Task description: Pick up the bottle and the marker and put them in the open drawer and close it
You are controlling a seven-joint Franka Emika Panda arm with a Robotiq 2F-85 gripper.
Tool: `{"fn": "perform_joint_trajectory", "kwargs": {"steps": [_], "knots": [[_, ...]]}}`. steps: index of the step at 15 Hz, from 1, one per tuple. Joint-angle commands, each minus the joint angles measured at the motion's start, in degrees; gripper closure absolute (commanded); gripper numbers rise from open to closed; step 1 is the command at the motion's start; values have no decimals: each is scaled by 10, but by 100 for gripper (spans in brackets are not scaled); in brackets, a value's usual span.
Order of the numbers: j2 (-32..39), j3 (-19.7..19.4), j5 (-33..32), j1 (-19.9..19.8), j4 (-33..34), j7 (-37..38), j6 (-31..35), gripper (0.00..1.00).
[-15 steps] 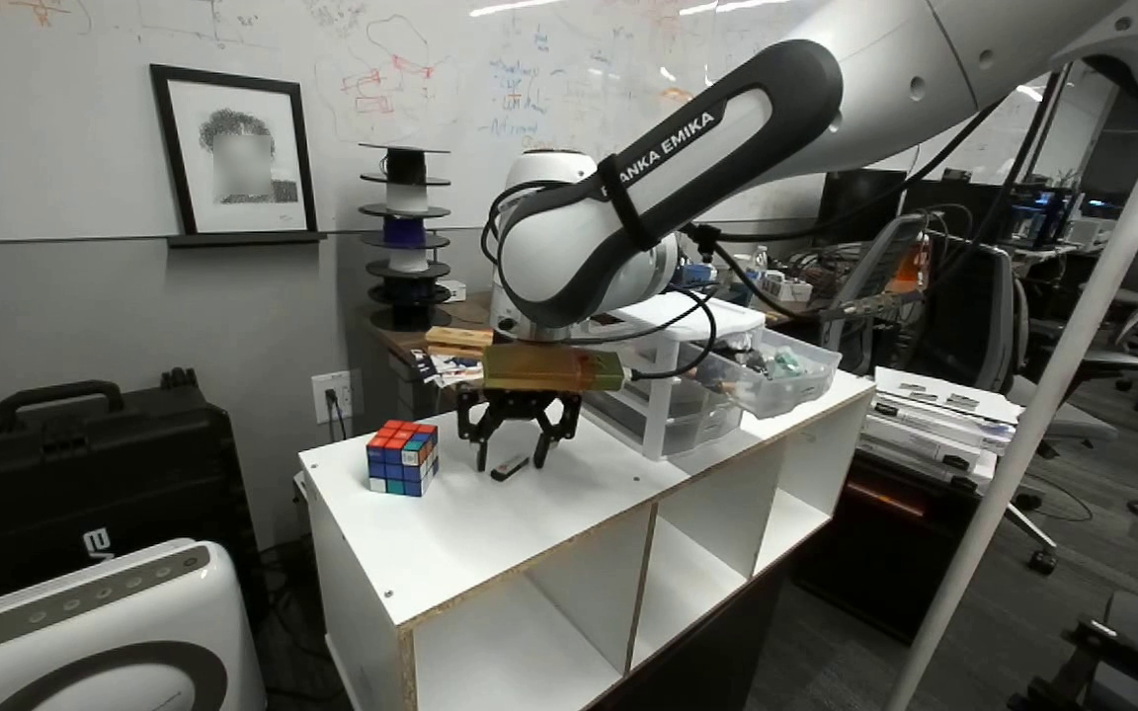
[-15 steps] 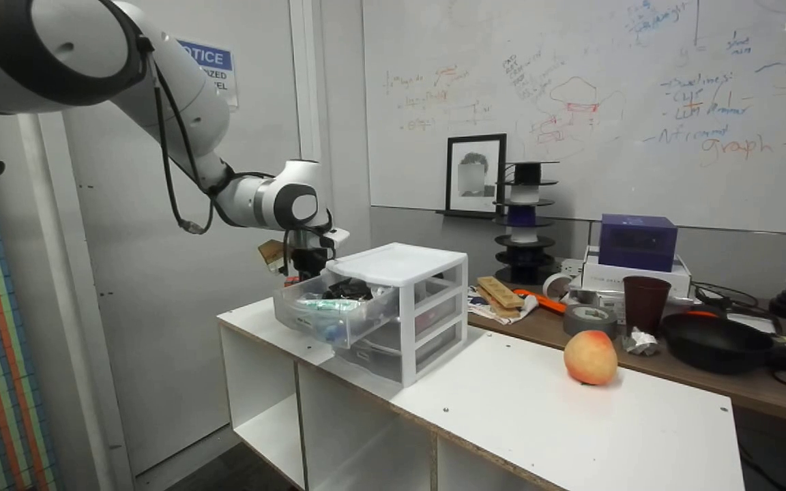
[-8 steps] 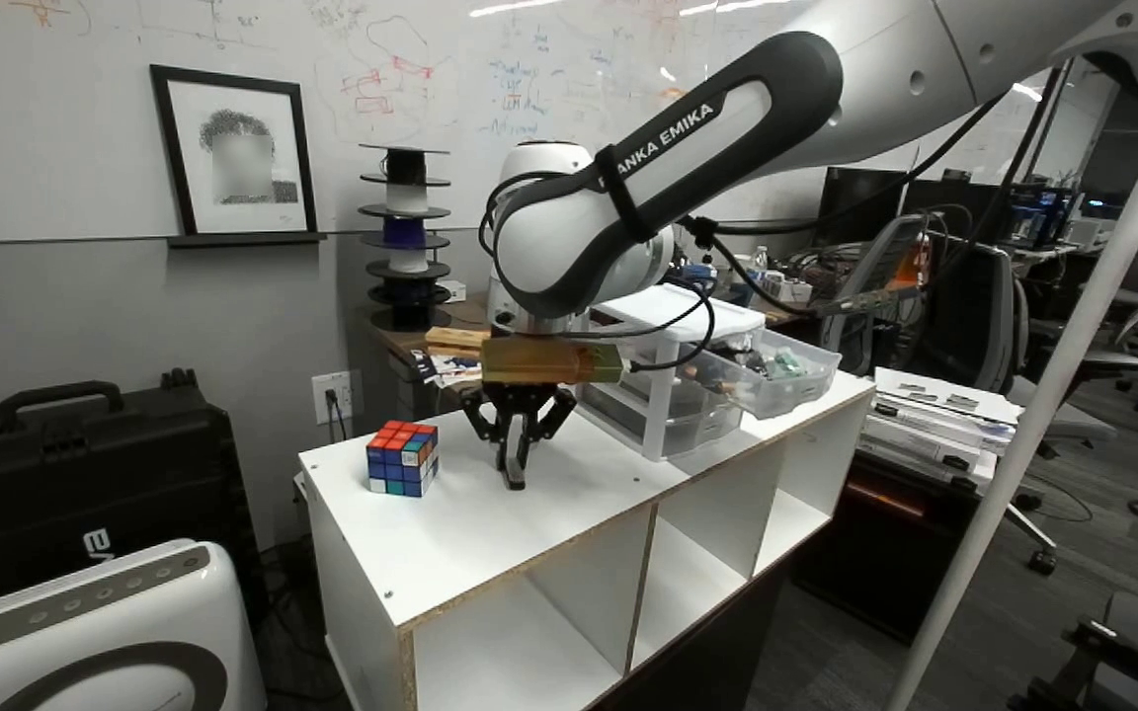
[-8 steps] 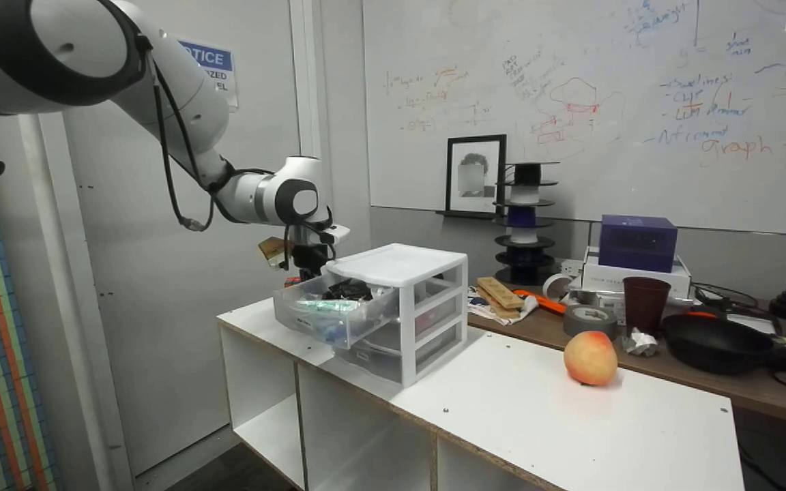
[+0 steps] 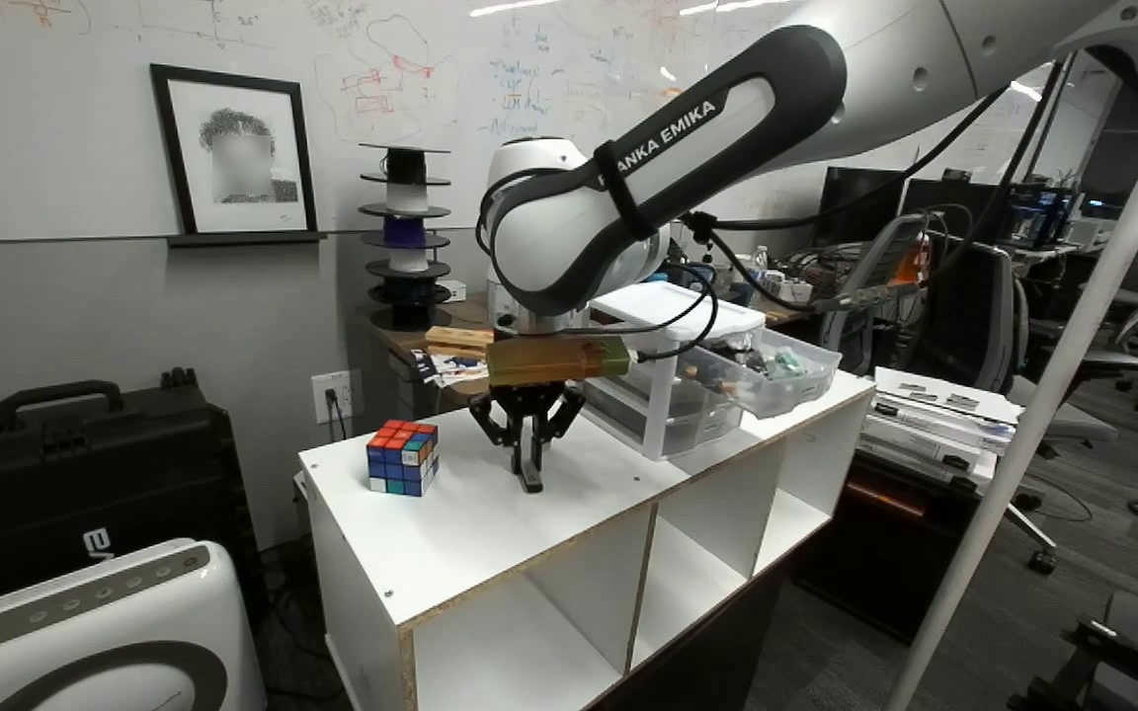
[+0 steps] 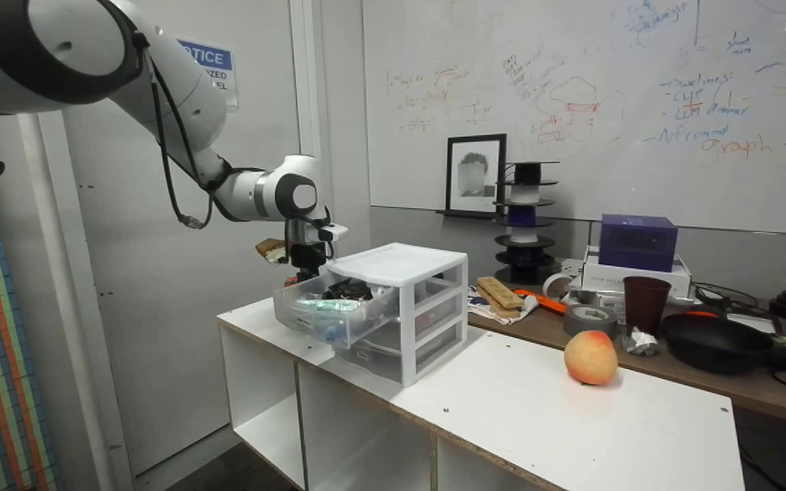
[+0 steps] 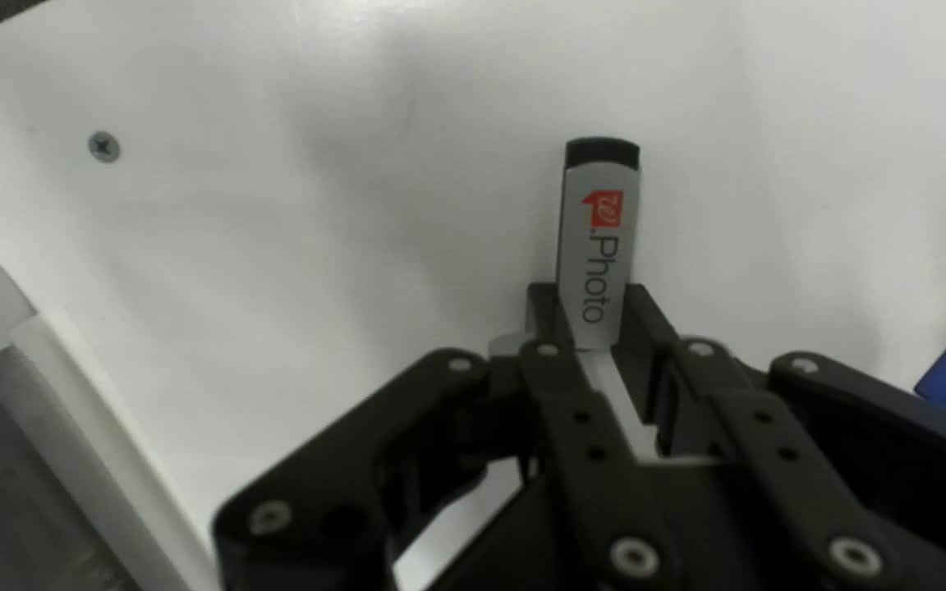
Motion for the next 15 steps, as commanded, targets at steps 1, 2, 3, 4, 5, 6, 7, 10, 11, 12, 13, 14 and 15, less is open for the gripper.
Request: {"fn": "perform_joint_trajectory", "kwargs": {"steps": [1,2,3,4,5,6,7,10,11,12,13,14,15], "knots": [[-28,-11,-13,10,-11,11,-21,90],[-41,-9,-14,10,-23,10,-20,90],[-54,-8,-13,9,-35,8,-17,90],[-72,-7,-14,11,-53,8,-11,90],[-90,-7,-15,12,-67,9,-11,90],[-115,-10,-22,16,-92,13,-6,90],[-139,-10,-27,19,-114,15,-5,90],[-229,-11,-59,25,-202,25,6,90],[-257,-8,-69,24,-227,29,9,91],[-287,-6,-77,21,-254,34,14,91],[-318,-5,-87,18,-280,41,16,91],[-348,-2,-96,13,-305,48,16,91],[-380,1,-102,5,-331,51,18,91]]}}
